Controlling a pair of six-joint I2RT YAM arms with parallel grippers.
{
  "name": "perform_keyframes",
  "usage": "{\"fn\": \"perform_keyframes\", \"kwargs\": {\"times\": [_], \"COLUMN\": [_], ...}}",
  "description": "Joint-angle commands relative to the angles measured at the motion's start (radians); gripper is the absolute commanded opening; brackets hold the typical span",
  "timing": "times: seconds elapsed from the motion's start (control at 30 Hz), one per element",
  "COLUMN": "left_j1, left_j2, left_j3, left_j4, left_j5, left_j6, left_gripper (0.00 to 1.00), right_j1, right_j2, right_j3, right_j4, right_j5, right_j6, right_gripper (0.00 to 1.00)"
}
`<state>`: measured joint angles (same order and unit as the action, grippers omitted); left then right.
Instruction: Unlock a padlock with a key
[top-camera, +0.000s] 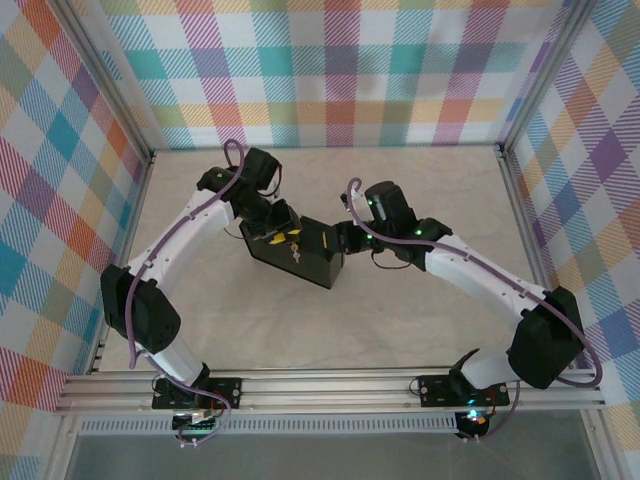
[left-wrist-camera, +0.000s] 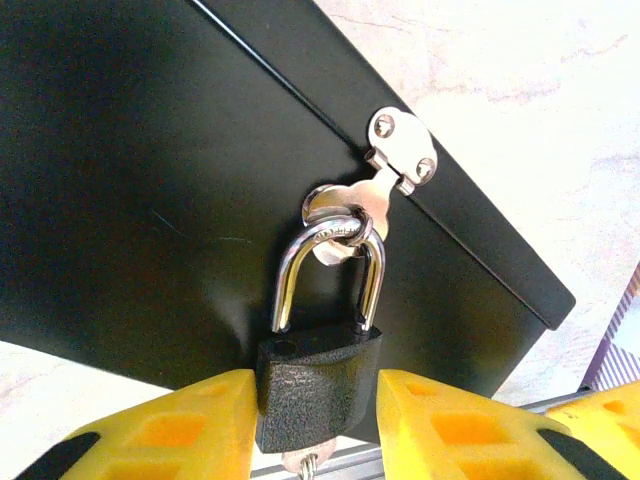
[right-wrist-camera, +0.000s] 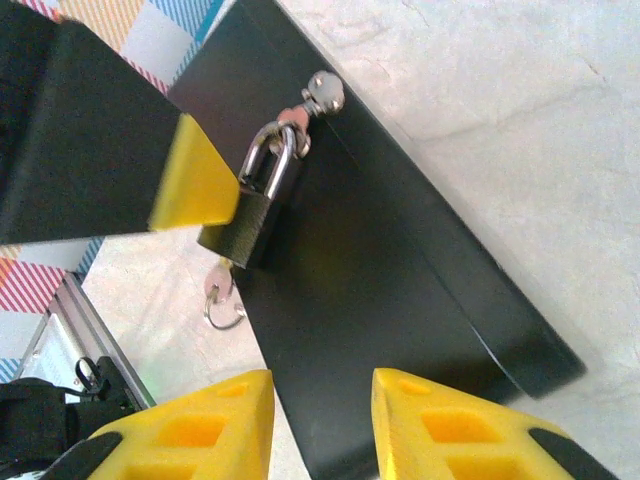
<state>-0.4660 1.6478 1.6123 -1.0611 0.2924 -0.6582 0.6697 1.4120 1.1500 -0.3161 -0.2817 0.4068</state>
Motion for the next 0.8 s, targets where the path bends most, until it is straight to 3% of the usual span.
{"fn": "perform_keyframes", "kwargs": {"times": [0.0,0.77], "left_j1": [0.001,0.001], "left_j2": [0.015,-0.011], "left_j3": [-0.016,-0.008], "left_j4": [0.03,0.134], "left_j5": [0.02,0.155], "left_j6": [0.011,-0.044], "left_gripper": [0.36,0.35], "right_j1": [0.012,0.014], "right_j2": [0.035,0.128], "right_j3": [0.05,0.057], "right_j4": [-0.001,-0.007], "right_j5": [-0.01,-0.038], "right_j6": [-0.036,-0.051], "right_gripper": [0.31,0.27]}}
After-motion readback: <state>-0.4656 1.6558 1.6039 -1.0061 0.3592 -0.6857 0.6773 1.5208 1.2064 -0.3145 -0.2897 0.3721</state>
